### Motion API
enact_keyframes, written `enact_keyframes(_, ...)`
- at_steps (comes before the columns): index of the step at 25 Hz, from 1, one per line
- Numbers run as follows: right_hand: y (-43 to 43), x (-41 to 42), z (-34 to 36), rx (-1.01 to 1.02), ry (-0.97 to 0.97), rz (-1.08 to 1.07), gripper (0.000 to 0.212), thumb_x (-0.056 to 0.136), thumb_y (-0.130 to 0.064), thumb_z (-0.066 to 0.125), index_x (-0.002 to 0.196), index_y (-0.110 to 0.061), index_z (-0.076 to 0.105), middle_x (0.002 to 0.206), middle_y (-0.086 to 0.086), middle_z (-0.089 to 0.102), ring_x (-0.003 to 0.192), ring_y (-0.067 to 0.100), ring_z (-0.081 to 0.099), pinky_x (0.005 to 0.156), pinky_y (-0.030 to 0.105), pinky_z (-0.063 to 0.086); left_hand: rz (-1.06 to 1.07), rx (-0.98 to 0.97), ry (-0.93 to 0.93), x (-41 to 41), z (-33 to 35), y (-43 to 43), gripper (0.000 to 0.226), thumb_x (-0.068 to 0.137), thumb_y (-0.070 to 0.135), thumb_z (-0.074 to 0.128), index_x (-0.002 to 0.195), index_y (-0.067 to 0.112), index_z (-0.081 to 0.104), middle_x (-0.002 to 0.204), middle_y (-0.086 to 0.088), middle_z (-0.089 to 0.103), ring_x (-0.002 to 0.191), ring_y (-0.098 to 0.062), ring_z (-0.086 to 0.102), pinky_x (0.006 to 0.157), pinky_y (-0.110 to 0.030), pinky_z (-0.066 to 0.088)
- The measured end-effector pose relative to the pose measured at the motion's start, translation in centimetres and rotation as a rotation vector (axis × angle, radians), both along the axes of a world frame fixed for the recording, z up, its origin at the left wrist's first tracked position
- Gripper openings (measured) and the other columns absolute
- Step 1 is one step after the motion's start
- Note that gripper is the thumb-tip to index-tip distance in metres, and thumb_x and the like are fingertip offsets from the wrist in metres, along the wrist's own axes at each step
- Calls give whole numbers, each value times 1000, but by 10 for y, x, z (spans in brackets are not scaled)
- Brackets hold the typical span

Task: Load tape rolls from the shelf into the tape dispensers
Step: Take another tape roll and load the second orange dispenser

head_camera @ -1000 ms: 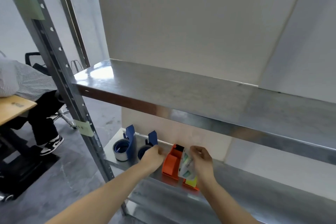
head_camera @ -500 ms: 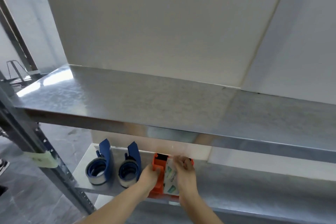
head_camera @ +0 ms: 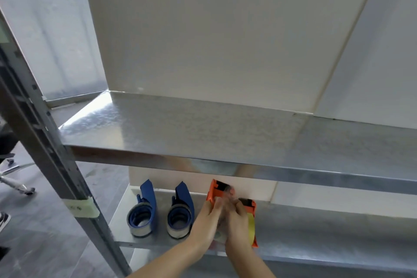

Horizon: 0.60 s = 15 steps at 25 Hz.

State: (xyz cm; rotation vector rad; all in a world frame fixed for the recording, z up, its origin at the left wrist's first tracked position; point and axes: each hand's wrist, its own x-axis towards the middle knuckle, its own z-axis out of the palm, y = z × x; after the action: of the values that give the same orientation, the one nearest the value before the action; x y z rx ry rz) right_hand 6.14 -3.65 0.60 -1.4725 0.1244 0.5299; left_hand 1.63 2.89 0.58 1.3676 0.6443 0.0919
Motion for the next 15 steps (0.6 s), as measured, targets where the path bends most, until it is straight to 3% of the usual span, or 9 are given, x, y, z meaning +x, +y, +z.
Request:
enact_keyframes(3, 4, 15, -3, -49, -84, 12, 19, 92, -20, 58, 108, -9, 64, 109, 15, 68, 89, 25, 65, 74, 35, 54, -70, 34, -58, 1, 2, 6, 33, 96, 42, 50, 122, 22, 54, 111, 5, 68, 105, -11, 64, 86, -23, 51)
enact_keyframes(5, 6, 23, 5, -232, -253, -23, 6, 84, -20, 68, 90, -21, 66, 119, 7, 62, 97, 21, 62, 82, 35, 52, -110, 97, -76, -1, 5, 13, 30, 96, 42, 50, 116, 20, 56, 103, 2, 70, 97, -10, 68, 77, -18, 51)
enact_keyframes(7, 5, 28, 18, -476, -490, 22, 20, 80, -28, 74, 69, -38, 61, 119, -8, 51, 109, 19, 53, 95, 39, 46, -146, 208, -78, -5, 9, 20, 22, 96, 44, 48, 102, 23, 54, 89, 7, 65, 83, -7, 64, 74, -20, 48)
enact_keyframes(9, 2, 41, 29, -626, -625, -8, 10, 82, -35, 71, 73, -31, 68, 113, -1, 54, 111, 24, 49, 95, 40, 43, -193, 290, -107, -12, 13, 26, 24, 95, 44, 51, 92, 21, 51, 80, 6, 58, 72, -10, 57, 70, -27, 45)
enact_keyframes(11, -2, 62, 39, -583, -498, -74, 16, 84, -30, 68, 90, -16, 65, 103, 13, 61, 100, 32, 56, 84, 38, 45, -239, 227, -168, -24, 13, 26, 38, 83, 52, 63, 100, 19, 55, 87, 4, 69, 78, -13, 68, 72, -26, 51)
enact_keyframes(13, 1, 77, 43, -473, -375, -24, 8, 88, -19, 59, 82, -16, 55, 90, 19, 62, 82, 33, 58, 76, 43, 47, -259, 133, -223, -34, 8, 23, 52, 73, 55, 72, 110, 21, 56, 96, 4, 75, 91, -10, 72, 80, -26, 55)
enact_keyframes(15, 5, 84, 37, -555, -370, 63, 14, 90, -21, 48, 77, -18, 52, 84, 19, 65, 79, 38, 61, 77, 50, 52, -282, 105, -261, -39, 0, 18, 56, 75, 51, 75, 113, 17, 53, 94, -3, 75, 90, -18, 71, 83, -34, 55)
